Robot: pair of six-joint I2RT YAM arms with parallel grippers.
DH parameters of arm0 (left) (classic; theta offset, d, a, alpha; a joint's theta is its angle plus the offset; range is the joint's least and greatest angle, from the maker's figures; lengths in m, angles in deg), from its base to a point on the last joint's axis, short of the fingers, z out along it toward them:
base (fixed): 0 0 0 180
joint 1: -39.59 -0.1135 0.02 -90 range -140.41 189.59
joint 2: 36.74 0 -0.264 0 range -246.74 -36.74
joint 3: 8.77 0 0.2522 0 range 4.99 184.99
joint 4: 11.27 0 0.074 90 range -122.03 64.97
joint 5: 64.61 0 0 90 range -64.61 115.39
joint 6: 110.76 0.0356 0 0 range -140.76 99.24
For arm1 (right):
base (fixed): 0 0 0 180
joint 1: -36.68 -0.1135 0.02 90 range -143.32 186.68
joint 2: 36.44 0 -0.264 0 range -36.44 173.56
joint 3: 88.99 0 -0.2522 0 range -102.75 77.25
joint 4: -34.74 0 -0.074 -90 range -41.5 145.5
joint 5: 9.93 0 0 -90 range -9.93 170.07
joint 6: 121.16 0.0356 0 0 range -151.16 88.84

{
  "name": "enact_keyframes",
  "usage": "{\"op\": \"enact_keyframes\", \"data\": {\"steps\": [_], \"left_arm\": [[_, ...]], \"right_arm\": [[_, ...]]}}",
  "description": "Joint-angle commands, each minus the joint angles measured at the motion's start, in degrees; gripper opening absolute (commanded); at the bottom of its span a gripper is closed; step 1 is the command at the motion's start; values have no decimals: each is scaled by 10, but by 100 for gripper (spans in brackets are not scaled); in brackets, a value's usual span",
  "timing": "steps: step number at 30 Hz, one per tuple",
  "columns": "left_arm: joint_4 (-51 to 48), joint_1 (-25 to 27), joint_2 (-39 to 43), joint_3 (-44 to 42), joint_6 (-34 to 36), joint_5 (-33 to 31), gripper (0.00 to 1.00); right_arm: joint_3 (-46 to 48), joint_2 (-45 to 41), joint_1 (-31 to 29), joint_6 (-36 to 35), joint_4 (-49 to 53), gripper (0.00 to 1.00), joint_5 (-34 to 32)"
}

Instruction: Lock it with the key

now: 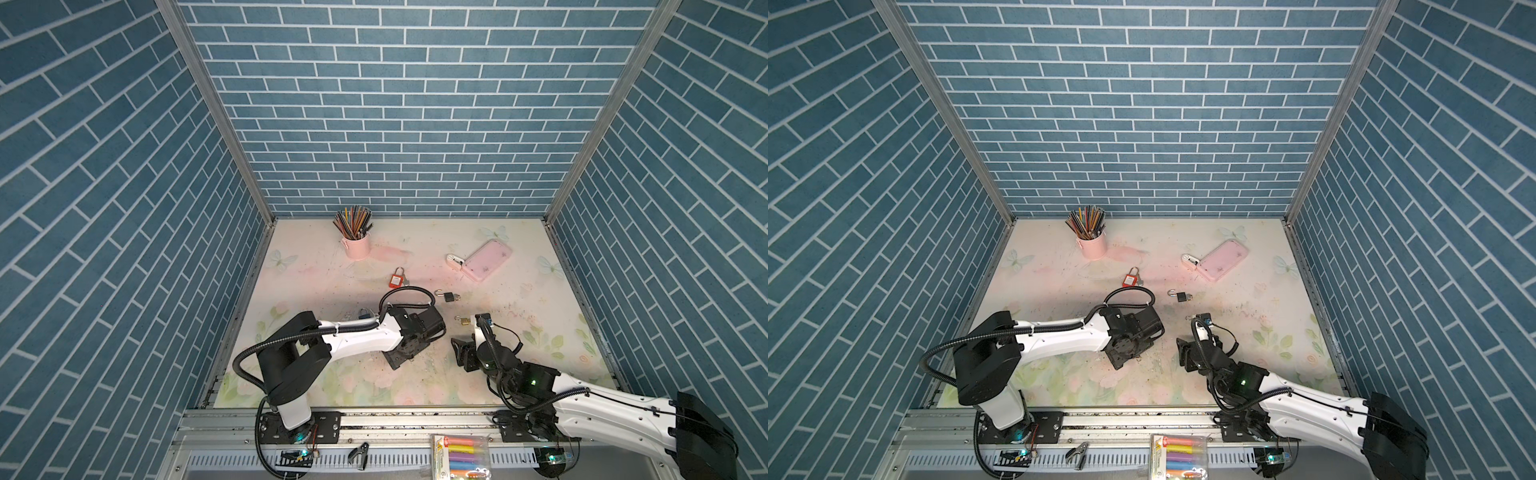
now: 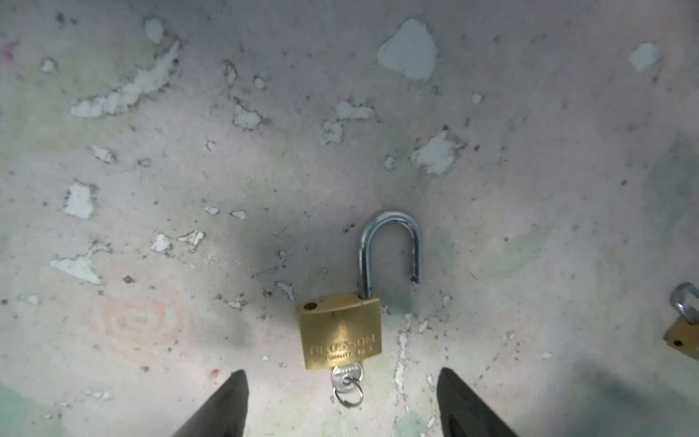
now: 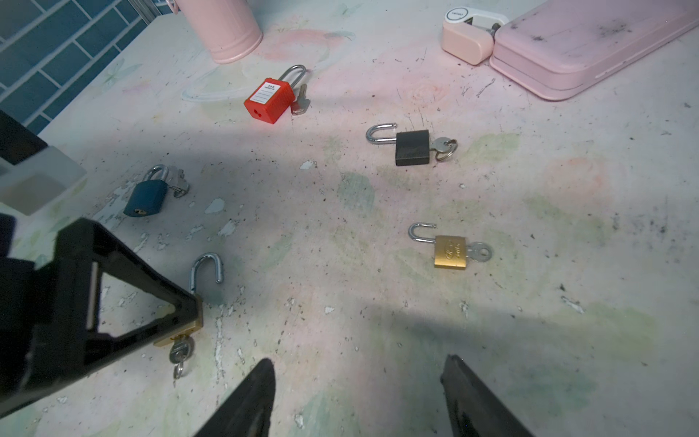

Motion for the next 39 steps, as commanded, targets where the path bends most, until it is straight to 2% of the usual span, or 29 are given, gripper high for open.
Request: {"op": "enact_keyframes", "data": {"steps": [1,5,24,32,36,39], "left_arm": [[-22,2,-11,10,-25,-5,72],[-24,-3,-19,14,-25,-19,67],[-76,-12,-93,68,11,-16,61],[-91,-16,-112,93,28,-33,54],[-88,-19,-117,93,33,-36,46],[-86,-21,-120,92,35,-34,44]], "right_arm": [[10,-5,-3,-11,-16,70,-4],[8,-3,-3,-15,-16,70,-1],[4,22,-3,-24,-35,70,-12],[3,22,-3,-23,-34,70,-17],[4,23,-3,-26,-36,70,-18],[3,23,-3,-27,-36,70,-18]]}}
